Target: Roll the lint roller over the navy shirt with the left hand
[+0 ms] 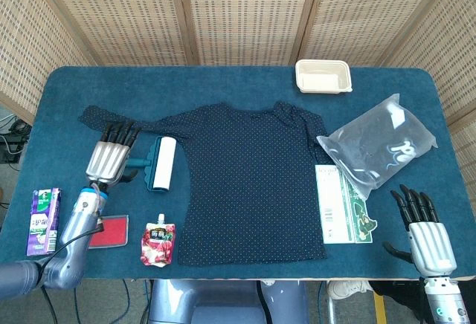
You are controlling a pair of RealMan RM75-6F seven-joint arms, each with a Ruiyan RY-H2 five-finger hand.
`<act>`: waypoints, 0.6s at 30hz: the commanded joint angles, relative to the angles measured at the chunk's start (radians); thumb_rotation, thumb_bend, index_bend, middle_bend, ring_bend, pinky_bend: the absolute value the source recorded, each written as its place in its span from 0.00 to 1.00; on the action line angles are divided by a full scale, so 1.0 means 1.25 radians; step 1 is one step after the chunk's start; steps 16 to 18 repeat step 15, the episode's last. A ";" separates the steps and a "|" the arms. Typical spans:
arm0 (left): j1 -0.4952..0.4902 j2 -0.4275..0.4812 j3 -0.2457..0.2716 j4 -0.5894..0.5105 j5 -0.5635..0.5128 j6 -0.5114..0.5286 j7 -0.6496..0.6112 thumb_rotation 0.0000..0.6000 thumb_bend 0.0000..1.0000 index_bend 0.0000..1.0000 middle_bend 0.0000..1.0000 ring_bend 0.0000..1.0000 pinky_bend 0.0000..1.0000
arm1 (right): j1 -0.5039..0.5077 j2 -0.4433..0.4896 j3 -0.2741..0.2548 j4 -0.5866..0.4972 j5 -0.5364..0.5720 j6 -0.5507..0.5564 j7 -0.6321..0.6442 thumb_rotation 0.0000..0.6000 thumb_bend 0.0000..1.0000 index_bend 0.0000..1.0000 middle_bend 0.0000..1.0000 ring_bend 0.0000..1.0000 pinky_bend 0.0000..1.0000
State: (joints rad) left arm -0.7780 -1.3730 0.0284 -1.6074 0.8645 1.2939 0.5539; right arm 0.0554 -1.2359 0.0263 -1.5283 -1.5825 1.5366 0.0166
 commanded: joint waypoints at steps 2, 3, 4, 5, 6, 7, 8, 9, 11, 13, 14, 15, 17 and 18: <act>0.187 0.002 0.079 -0.071 0.202 0.232 -0.122 1.00 0.19 0.00 0.00 0.00 0.00 | -0.002 0.004 0.006 -0.006 -0.006 0.015 -0.002 1.00 0.10 0.00 0.00 0.00 0.00; 0.206 0.001 0.089 -0.070 0.218 0.253 -0.127 1.00 0.17 0.00 0.00 0.00 0.00 | -0.003 0.004 0.007 -0.007 -0.008 0.018 -0.004 1.00 0.10 0.00 0.00 0.00 0.00; 0.233 -0.001 0.104 -0.069 0.235 0.279 -0.132 1.00 0.15 0.00 0.00 0.00 0.00 | -0.003 0.005 0.007 -0.009 -0.010 0.020 -0.006 1.00 0.10 0.00 0.00 0.00 0.00; 0.255 -0.002 0.114 -0.068 0.250 0.297 -0.137 1.00 0.14 0.00 0.00 0.00 0.00 | -0.004 0.005 0.007 -0.011 -0.011 0.021 -0.009 1.00 0.10 0.00 0.00 0.00 0.00; 0.269 -0.002 0.121 -0.068 0.256 0.307 -0.140 1.00 0.13 0.00 0.00 0.00 0.00 | -0.004 0.006 0.007 -0.013 -0.011 0.023 -0.010 1.00 0.10 0.00 0.00 0.00 0.00; 0.288 0.000 0.131 -0.067 0.266 0.318 -0.142 1.00 0.13 0.00 0.00 0.00 0.00 | -0.005 0.006 0.006 -0.014 -0.014 0.025 -0.013 1.00 0.10 0.00 0.00 0.00 0.00; 0.308 0.003 0.142 -0.062 0.283 0.330 -0.142 1.00 0.13 0.00 0.00 0.00 0.00 | -0.006 0.006 0.005 -0.015 -0.017 0.028 -0.018 1.00 0.10 0.00 0.00 0.00 0.00; 0.325 0.005 0.152 -0.056 0.297 0.342 -0.138 1.00 0.13 0.00 0.00 0.00 0.00 | -0.007 0.005 0.004 -0.017 -0.023 0.033 -0.023 1.00 0.10 0.00 0.00 0.00 0.00; 0.350 0.009 0.166 -0.050 0.320 0.360 -0.139 1.00 0.13 0.00 0.00 0.00 0.00 | -0.008 0.005 0.000 -0.021 -0.034 0.039 -0.030 1.00 0.10 0.00 0.00 0.00 0.00; 0.367 0.015 0.168 -0.052 0.337 0.362 -0.139 1.00 0.13 0.00 0.00 0.00 0.00 | -0.009 0.005 -0.001 -0.024 -0.037 0.040 -0.035 1.00 0.10 0.00 0.00 0.00 0.00; 0.376 0.018 0.167 -0.053 0.348 0.364 -0.140 1.00 0.13 0.00 0.00 0.00 0.00 | -0.009 0.005 -0.002 -0.025 -0.039 0.040 -0.037 1.00 0.10 0.00 0.00 0.00 0.00; 0.382 0.021 0.165 -0.054 0.356 0.366 -0.141 1.00 0.13 0.00 0.00 0.00 0.00 | -0.010 0.005 -0.003 -0.026 -0.040 0.041 -0.038 1.00 0.10 0.00 0.00 0.00 0.00; 0.382 0.021 0.165 -0.054 0.356 0.366 -0.141 1.00 0.13 0.00 0.00 0.00 0.00 | -0.010 0.005 -0.003 -0.026 -0.040 0.041 -0.038 1.00 0.10 0.00 0.00 0.00 0.00; 0.382 0.021 0.165 -0.054 0.356 0.366 -0.141 1.00 0.13 0.00 0.00 0.00 0.00 | -0.010 0.005 -0.003 -0.026 -0.040 0.041 -0.038 1.00 0.10 0.00 0.00 0.00 0.00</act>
